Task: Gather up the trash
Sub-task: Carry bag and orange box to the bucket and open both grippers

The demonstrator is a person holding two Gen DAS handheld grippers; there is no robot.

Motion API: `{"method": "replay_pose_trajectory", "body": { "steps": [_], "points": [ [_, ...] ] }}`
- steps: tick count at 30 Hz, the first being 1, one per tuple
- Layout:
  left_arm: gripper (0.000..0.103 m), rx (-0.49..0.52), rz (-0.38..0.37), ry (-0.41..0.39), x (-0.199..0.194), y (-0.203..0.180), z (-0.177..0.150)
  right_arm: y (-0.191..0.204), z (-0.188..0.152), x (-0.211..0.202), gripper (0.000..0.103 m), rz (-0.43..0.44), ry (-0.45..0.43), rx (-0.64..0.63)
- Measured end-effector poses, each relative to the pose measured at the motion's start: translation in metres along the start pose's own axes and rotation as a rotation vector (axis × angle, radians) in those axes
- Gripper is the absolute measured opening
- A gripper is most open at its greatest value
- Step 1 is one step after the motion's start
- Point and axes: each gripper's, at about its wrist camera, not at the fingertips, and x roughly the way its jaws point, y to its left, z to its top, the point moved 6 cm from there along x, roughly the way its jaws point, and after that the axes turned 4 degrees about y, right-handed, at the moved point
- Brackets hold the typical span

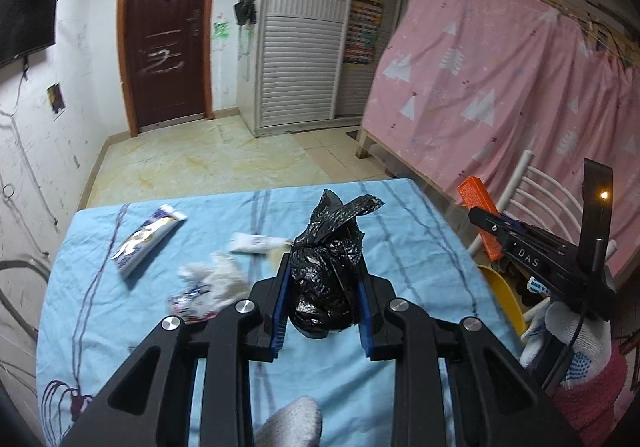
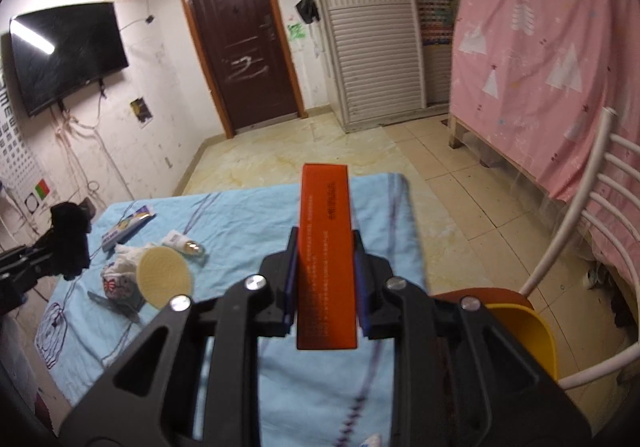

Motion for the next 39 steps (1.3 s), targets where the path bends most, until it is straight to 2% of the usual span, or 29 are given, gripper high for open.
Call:
{"method": "replay_pose_trajectory", "body": {
  "steps": [10,17,19,20,21,28,31,32,33,39],
  "points": [
    [0.019,0.127,-0.114,0.039,0.038,-0.112,0.004,-0.099,-0.035,-0.023,0.022,-0.1,-0.004,0.126],
    [0.019,0.21,-0.174,0.058,0.063,-0.172,0.0,-0.144,-0.06,-0.02,0.023,-0.099,0.033,0.204],
    [0.019,0.235,-0.197,0.059,0.068,-0.191,-0.001,-0.156,-0.066,-0.02,0.038,-0.097,0.03,0.24],
    [0.019,0.242,-0.203,0.06,0.07,-0.198,0.0,-0.161,-0.068,-0.02,0.05,-0.094,0.025,0.261],
    [0.019,0.249,-0.214,0.061,0.073,-0.206,-0.001,-0.166,-0.069,-0.02,0.055,-0.09,0.022,0.277],
    [0.019,0.267,-0.29,0.071,0.091,-0.248,0.001,-0.194,-0.073,-0.035,0.058,-0.109,-0.04,0.372],
    [0.033,0.27,-0.318,0.081,0.096,-0.261,0.0,-0.203,-0.075,-0.045,0.061,-0.111,-0.065,0.403],
    [0.045,0.268,-0.314,0.086,0.099,-0.264,-0.001,-0.202,-0.075,-0.046,0.062,-0.111,-0.068,0.404],
    [0.048,0.269,-0.316,0.087,0.099,-0.265,-0.002,-0.201,-0.076,-0.048,0.063,-0.112,-0.07,0.406],
    [0.051,0.259,-0.305,0.095,0.097,-0.252,-0.005,-0.187,-0.072,-0.051,0.068,-0.092,-0.073,0.389]
  ]
}}
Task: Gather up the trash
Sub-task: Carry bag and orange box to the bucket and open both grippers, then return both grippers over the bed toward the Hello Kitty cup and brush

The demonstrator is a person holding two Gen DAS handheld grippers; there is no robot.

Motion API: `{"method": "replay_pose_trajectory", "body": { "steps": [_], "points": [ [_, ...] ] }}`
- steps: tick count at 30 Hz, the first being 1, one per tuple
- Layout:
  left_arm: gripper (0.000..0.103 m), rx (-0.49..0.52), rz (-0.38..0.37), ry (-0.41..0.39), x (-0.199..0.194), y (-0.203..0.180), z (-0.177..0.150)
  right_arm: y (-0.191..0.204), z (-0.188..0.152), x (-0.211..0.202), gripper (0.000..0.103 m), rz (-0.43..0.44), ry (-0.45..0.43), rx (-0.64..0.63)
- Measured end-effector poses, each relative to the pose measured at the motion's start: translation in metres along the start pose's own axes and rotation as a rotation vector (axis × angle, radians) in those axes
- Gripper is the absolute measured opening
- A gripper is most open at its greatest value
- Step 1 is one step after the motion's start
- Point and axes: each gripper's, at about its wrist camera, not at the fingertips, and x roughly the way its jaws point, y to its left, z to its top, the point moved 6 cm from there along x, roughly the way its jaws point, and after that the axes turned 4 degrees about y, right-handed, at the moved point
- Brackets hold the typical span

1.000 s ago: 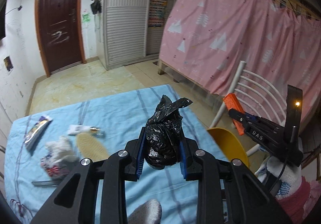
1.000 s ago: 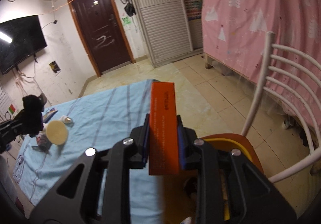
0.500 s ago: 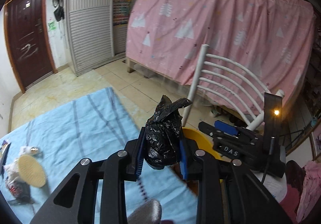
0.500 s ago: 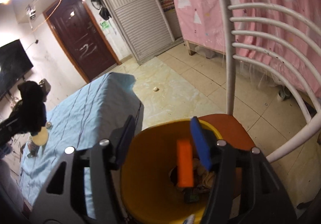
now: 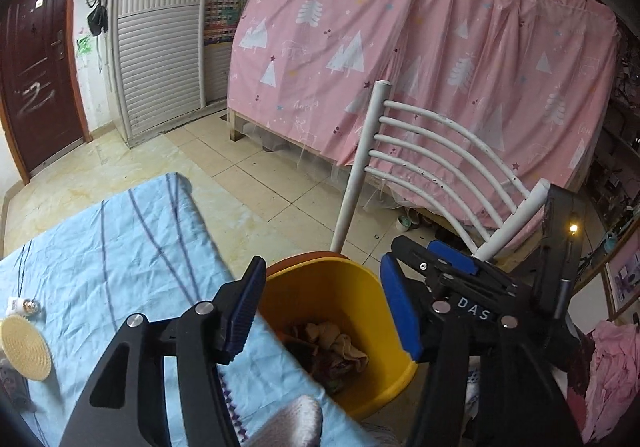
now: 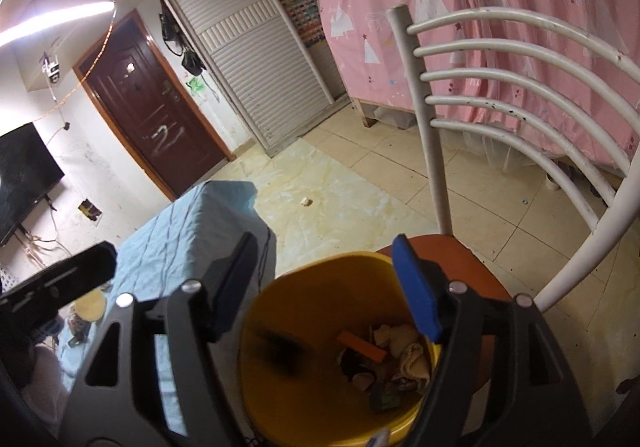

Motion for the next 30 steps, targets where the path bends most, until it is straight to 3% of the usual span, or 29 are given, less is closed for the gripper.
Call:
{"method": "replay_pose_trajectory", "body": {
  "steps": [14,30],
  "points": [
    [0.052,-0.074,0.049,-0.084,-0.064,0.059,-0.014,0.088,-0.006,0.006,0.074,0.065,0.038,-0.152],
    [0.055,-0.195,0.17,-0.15,-0.133,0.172,-0.042,0.207,-0.044,0.039,0.081,0.145,0.131,-0.335]
  ]
}}
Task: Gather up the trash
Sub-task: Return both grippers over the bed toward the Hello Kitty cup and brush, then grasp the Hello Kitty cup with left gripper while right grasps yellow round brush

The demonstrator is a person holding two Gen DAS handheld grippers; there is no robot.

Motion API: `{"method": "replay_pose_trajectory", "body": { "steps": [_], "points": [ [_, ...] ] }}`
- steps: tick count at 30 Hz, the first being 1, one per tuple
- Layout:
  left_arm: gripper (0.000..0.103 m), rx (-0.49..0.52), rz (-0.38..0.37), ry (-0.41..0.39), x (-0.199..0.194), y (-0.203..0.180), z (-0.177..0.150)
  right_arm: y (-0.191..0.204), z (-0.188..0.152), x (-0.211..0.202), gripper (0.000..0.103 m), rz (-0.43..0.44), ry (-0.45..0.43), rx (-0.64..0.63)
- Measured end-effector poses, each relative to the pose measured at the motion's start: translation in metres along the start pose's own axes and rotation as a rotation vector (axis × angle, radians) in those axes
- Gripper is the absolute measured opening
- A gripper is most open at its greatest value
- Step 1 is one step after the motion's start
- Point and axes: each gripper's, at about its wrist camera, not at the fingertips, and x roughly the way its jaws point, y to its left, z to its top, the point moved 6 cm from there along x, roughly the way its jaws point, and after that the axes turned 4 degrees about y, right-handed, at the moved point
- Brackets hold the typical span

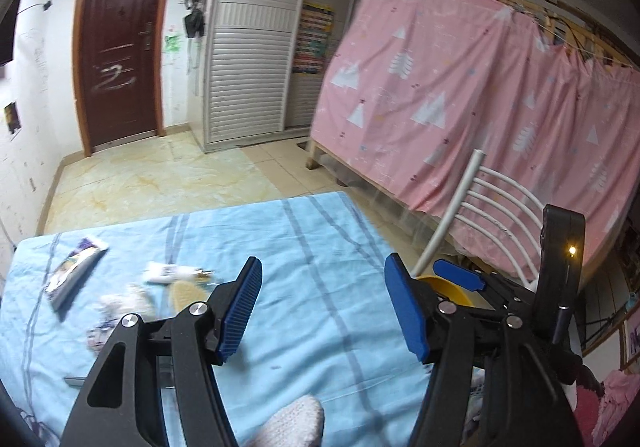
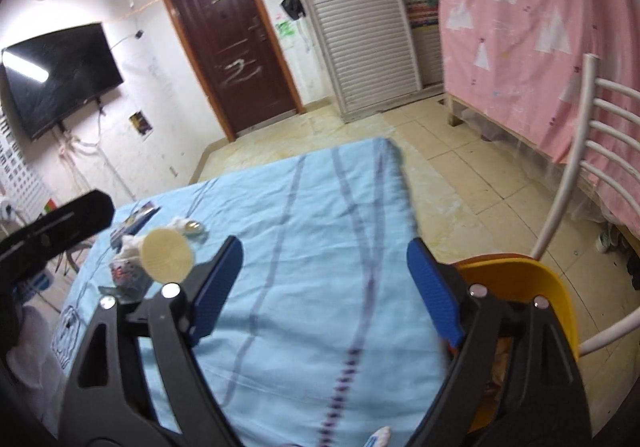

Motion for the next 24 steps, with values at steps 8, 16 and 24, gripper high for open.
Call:
{"method": "replay_pose_trajectory", "body": {
  "steps": [8,16,24],
  "points": [
    [0.055,-0.092,0.052,0.004,-0.015,0.074,-0.009,0.059,-0.003,0.035,0.082,0.045,0.06,-0.074],
    [0.055,-0.176,0.078,0.015,-0.022,0.137,-0.022,0.102,-0.003,0.06,0.083,0.061,0.102,-0.134],
    [0.055,-0.191,0.075,0.054,-0.024,0.18,-0.039,0.129,-0.007,0.076,0.086,0.064,0.134,-0.173]
  ]
}}
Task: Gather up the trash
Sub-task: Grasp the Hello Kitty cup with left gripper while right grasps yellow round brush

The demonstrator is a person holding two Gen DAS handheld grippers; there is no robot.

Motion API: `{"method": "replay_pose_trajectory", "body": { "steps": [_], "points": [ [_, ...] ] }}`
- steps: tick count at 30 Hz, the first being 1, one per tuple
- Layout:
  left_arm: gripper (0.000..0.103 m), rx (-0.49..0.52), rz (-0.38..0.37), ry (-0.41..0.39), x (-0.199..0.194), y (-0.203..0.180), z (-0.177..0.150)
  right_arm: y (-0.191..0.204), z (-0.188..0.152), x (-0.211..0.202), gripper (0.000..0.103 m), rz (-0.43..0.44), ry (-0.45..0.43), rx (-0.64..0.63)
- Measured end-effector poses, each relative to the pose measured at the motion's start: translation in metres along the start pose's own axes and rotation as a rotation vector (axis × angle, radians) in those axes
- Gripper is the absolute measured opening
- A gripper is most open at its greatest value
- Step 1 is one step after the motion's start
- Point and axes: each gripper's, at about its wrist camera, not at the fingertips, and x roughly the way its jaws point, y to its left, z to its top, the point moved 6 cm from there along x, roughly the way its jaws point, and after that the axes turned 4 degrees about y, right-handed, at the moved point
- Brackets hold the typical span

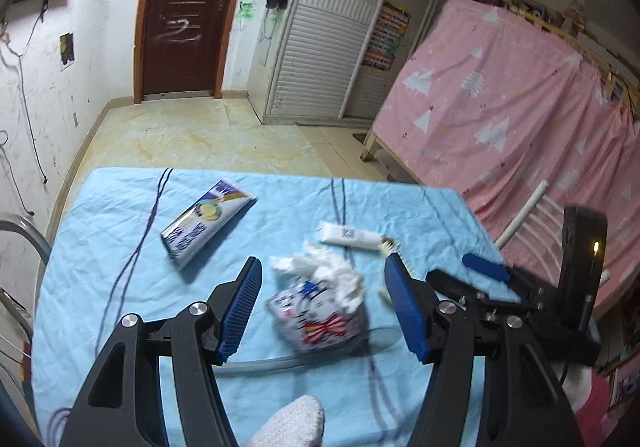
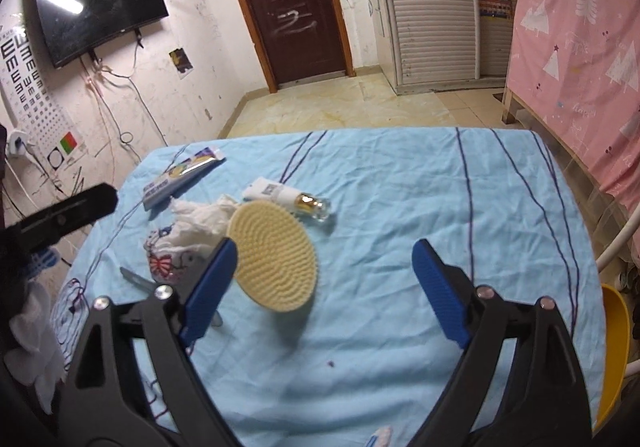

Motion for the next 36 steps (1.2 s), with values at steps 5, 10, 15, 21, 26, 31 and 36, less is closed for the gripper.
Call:
{"method": "replay_pose_trajectory", "body": {
  "steps": [5,10,15,21,26,31,36],
  "points": [
    [0.055,0.044,0.035,0.072,0.013,0.017,-0.012,0.011,0.004,0.011,0.087,-0.002,0.016,-0.011],
    [0.055,0.042,0.051,0.137,0.031,0.03,-0.026,0.019,0.005,0.015,0.089,-0.006,0.026,-0.033],
    [0.055,0.074,0.035,0.164,0.043,0.024,-0.031,0.029,0.004,0.017,0.089,0.011,0.031,-0.059],
    [0.055,0.107,0.03,0.189,0.059,0.01,-0.028,0.027,0.002,0.028,0.089,0.002,0.067,-0.065],
    [0.037,0.114,0.001,0.195,0.064,0.0,-0.027,0.028,0.001,0.038,0.087,0.008,0.104,-0.074],
    [0.024,0.148,0.007,0.197,0.061,-0.008,-0.031,0.03,-0.003,0.048,0.061,0.007,0.149,-0.09],
    [0.022,0.123,0.025,0.173,0.05,-0.006,-0.031,0.029,-0.004,0.046,0.046,0.005,0.142,-0.095]
  ]
}}
